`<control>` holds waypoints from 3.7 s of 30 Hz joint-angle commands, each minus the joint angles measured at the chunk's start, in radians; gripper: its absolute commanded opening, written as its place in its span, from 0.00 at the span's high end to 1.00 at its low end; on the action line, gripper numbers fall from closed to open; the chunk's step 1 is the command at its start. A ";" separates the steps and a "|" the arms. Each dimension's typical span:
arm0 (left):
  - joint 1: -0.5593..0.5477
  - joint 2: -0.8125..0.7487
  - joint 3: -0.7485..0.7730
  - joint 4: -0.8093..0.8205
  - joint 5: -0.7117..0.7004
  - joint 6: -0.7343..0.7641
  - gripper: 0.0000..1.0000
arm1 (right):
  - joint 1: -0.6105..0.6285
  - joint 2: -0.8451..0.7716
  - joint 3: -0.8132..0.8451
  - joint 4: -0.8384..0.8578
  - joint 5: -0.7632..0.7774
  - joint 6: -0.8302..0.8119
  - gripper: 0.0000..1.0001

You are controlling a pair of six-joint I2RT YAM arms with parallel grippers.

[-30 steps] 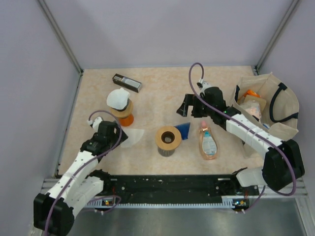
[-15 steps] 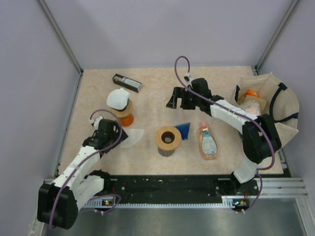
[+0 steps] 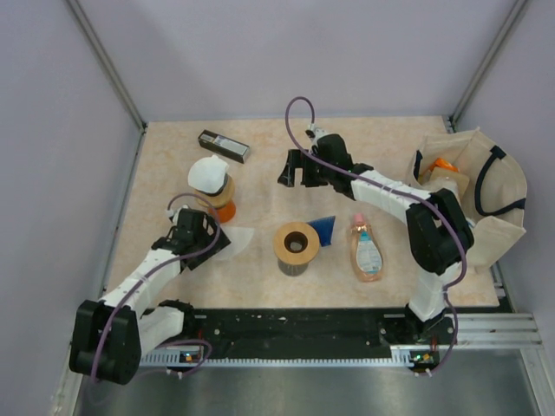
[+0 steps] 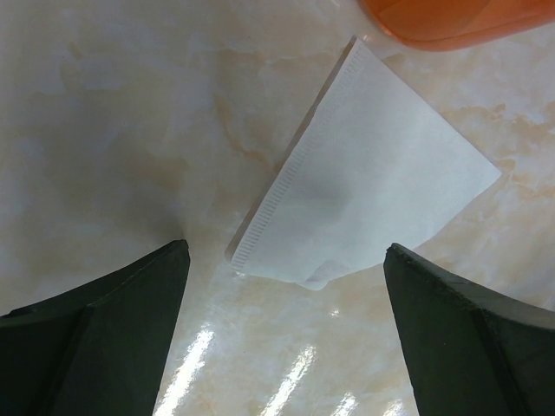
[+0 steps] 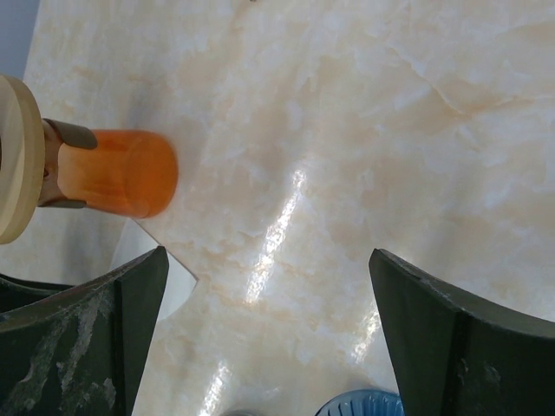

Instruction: Place the coffee filter in the dripper

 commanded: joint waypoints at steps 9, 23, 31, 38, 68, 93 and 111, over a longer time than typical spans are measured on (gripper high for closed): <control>0.005 0.150 0.033 0.070 0.171 0.030 0.01 | 0.008 0.033 0.053 0.090 0.050 -0.036 0.01; 0.004 0.218 0.018 0.153 0.286 0.024 0.01 | 0.008 0.071 0.060 0.093 0.030 -0.039 0.01; -0.002 0.253 -0.022 0.251 0.366 -0.010 0.01 | 0.011 0.085 0.060 0.088 0.011 -0.039 0.01; -0.041 0.258 -0.029 0.291 0.378 -0.038 0.01 | 0.029 0.120 0.102 0.071 0.011 -0.053 0.01; -0.108 -0.040 -0.046 0.132 0.108 -0.039 0.01 | 0.107 0.206 0.200 -0.071 0.046 0.005 0.04; -0.108 0.193 -0.109 0.642 0.198 -0.171 0.05 | 0.193 0.312 0.185 -0.033 0.016 0.220 0.30; -0.113 0.251 -0.091 0.670 0.218 -0.159 0.05 | 0.216 0.321 0.188 0.047 -0.148 0.274 0.36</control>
